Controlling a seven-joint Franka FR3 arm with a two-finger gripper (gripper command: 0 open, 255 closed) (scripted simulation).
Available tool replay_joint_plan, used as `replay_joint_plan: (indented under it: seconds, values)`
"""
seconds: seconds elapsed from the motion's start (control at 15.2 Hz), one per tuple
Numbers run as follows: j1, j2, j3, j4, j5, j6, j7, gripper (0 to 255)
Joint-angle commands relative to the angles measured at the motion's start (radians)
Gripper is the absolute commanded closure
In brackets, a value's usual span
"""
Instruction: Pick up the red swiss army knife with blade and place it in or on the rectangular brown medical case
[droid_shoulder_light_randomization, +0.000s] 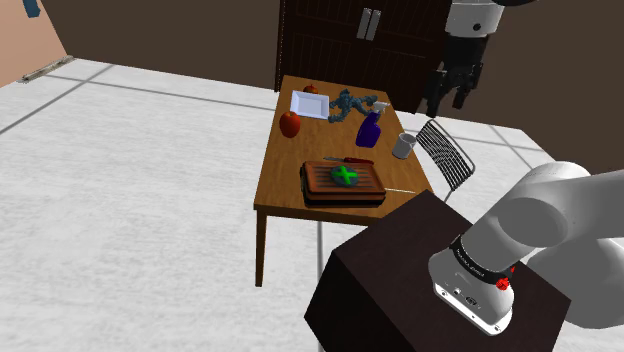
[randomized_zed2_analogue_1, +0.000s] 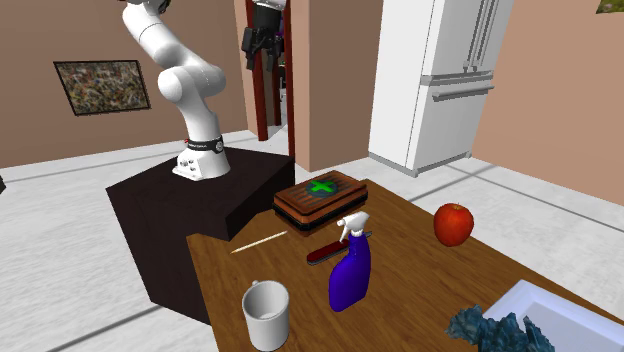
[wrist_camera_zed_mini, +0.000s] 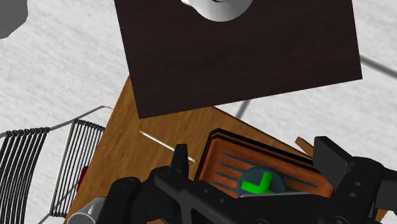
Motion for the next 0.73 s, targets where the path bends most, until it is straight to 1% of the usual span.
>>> replay_joint_plan:
  seconds: [0.0,0.33,0.66]
  values:
    - [0.0,0.0,0.0,0.0,0.0,0.0,0.0,0]
    - [-0.002,0.067,-0.083,-0.087,-0.067,0.179,-0.143,0]
    - [-0.005,0.186,-0.164,-0.132,-0.122,0.371,-0.279,0]
